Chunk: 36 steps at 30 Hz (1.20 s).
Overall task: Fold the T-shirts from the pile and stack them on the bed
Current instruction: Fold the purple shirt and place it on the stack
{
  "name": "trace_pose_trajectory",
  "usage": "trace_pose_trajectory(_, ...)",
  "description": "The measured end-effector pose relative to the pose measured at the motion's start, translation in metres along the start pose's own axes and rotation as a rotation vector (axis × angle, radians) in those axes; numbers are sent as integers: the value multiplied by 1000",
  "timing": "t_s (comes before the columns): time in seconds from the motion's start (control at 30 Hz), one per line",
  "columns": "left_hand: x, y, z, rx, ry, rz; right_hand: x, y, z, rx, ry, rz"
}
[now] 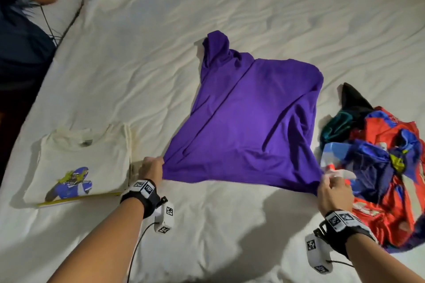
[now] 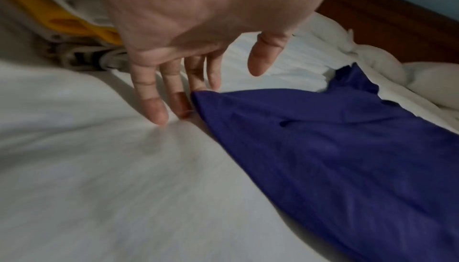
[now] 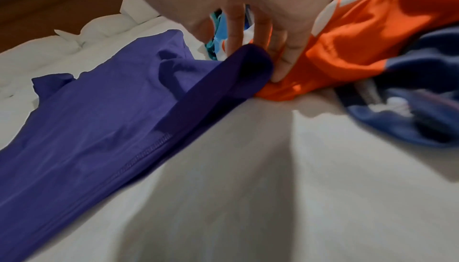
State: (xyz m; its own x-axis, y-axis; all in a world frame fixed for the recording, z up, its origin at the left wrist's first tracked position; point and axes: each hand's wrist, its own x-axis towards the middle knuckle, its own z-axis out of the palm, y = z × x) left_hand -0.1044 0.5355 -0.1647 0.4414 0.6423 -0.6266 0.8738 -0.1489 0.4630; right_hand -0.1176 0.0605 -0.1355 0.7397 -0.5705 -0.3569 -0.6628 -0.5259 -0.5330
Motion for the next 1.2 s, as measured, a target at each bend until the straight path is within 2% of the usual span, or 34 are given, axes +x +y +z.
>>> trace_pose_trajectory(0.1, -4, 16, 16, 168, 5, 88, 17, 1, 21, -83, 19, 88)
trace_pose_trajectory(0.17, 4, 19, 25, 266, 8, 113, 23, 0, 28, -144, -32, 136)
trace_pose_trajectory(0.3, 13, 21, 31, 385, -7, 229, 28, 5, 35, -168, -68, 137)
trace_pose_trajectory(0.43, 3, 22, 18, 233, 15, 369, 16, 5, 24, -193, -10, 84)
trace_pose_trajectory(0.53, -5, 16, -7, 175, 20, 360, 0, 11, 4, -243, -9, 123)
trace_pose_trajectory(0.63, -4, -2, -31, 218, -51, 305, -20, 26, -13, -293, -30, 176)
trace_pose_trajectory(0.73, -3, -34, -39, 440, -133, 198, -43, 43, -16, -359, -110, 245)
trace_pose_trajectory(0.8, -8, -47, -38, 583, -127, 161, -57, 49, -10, -397, -156, 309)
trace_pose_trajectory(0.87, -14, -48, -34, 617, -81, 157, -67, 47, -4, -383, -131, 339)
trace_pose_trajectory(1.0, -17, -41, -17, 540, 56, 196, -66, 34, 5, -285, -56, 322)
trace_pose_trajectory(1.1, -19, -36, -4, 405, 117, 264, -59, 31, 13, -312, -23, 319)
trace_pose_trajectory(1.2, -23, -37, -2, 261, 141, 269, -65, 29, 13, -298, 15, 291)
